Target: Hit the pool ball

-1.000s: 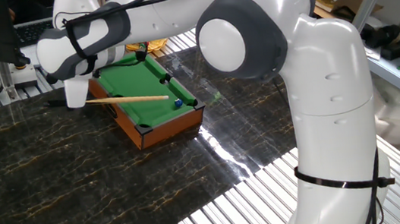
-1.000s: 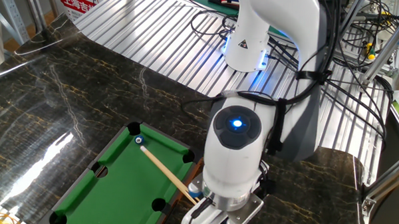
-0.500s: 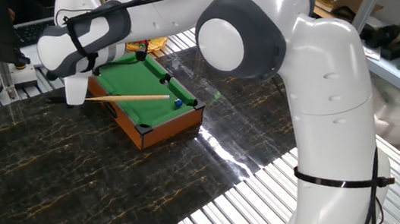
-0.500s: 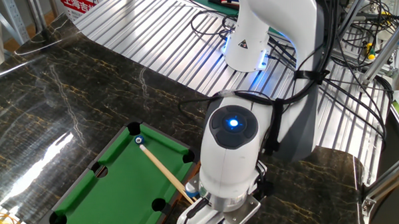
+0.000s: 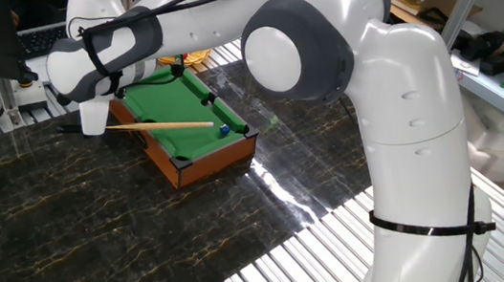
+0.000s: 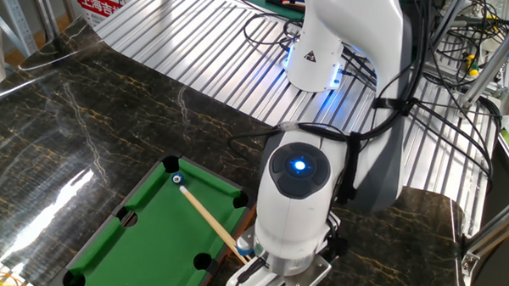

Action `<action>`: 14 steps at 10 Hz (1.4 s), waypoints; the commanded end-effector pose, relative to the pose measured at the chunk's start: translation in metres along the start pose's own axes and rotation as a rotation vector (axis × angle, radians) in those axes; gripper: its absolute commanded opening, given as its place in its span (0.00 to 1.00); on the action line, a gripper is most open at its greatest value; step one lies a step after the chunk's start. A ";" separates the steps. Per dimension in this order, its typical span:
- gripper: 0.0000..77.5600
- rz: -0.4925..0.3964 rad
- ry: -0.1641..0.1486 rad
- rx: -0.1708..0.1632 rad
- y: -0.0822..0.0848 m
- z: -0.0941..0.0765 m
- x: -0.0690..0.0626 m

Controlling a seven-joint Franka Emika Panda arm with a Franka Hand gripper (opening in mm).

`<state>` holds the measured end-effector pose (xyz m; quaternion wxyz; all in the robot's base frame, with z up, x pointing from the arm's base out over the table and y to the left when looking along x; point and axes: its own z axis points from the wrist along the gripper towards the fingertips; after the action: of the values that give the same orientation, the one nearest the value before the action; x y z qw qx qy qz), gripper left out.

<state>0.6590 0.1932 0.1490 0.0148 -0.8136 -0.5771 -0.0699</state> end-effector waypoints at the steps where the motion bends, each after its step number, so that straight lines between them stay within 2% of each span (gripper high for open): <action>1: 0.01 0.012 0.015 0.004 0.008 -0.002 -0.008; 5: 0.01 0.037 0.022 0.001 0.014 0.001 -0.009; 14: 0.01 0.083 0.012 -0.025 0.019 0.002 -0.009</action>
<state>0.6690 0.1790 0.1426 0.0196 -0.8293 -0.5533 -0.0753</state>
